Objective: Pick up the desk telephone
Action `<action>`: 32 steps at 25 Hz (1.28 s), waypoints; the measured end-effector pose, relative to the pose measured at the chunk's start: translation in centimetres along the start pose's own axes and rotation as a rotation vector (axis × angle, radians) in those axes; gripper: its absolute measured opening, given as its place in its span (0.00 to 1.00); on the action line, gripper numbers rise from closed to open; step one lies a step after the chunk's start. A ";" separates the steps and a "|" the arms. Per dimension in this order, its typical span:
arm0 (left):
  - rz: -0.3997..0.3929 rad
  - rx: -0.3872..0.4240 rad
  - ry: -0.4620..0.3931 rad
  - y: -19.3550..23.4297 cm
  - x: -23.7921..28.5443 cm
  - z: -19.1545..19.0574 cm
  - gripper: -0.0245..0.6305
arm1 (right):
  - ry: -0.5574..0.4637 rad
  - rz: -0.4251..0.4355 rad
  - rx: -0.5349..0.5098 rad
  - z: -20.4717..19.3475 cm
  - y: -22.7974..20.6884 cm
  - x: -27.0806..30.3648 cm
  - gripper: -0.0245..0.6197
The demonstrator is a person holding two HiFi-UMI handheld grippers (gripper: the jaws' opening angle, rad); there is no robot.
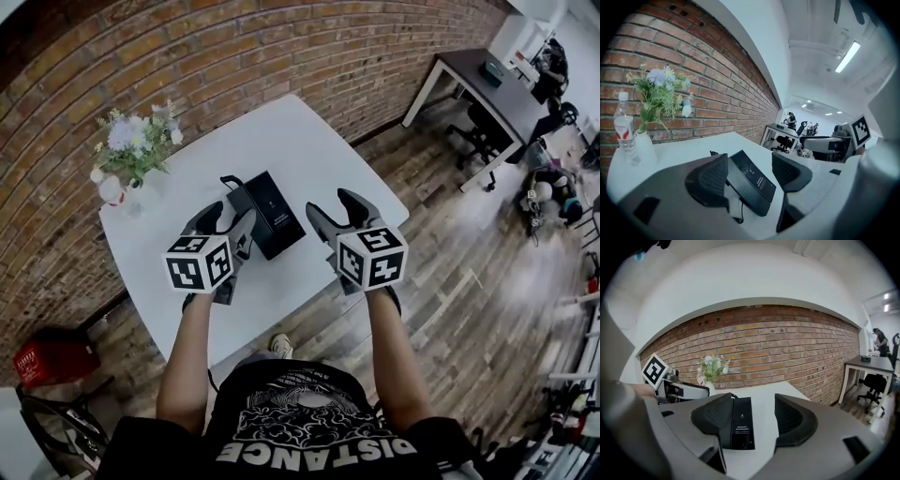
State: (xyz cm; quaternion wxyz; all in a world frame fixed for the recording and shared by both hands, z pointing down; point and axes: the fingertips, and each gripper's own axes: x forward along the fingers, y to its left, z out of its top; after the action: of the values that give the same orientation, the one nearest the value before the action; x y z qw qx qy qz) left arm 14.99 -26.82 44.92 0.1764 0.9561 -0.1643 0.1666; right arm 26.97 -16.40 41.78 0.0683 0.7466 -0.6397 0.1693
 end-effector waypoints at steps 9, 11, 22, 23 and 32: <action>0.052 -0.109 0.052 1.9 2.0 -3.3 0.46 | 0.114 0.155 -0.013 -2.8 -0.2 4.8 0.45; 0.076 -0.132 0.063 2.3 2.6 -4.1 0.46 | 0.143 0.209 -0.022 -3.5 -0.1 5.9 0.45; 0.160 -0.351 0.122 3.5 6.3 -8.4 0.46 | 0.327 0.493 -0.042 -8.1 0.4 11.7 0.45; 0.164 -0.376 0.119 3.6 6.5 -8.6 0.46 | 0.345 0.514 -0.039 -8.6 0.6 12.0 0.45; 0.164 -0.568 0.106 4.2 8.1 -10.3 0.46 | 0.487 0.649 0.055 -12.4 1.4 13.9 0.47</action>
State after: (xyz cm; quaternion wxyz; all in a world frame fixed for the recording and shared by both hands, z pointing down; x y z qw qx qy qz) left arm 17.97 -28.51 58.27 0.4309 0.8421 -0.2715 0.1775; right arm 25.30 -25.66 57.94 0.1409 0.4456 -0.8025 0.3709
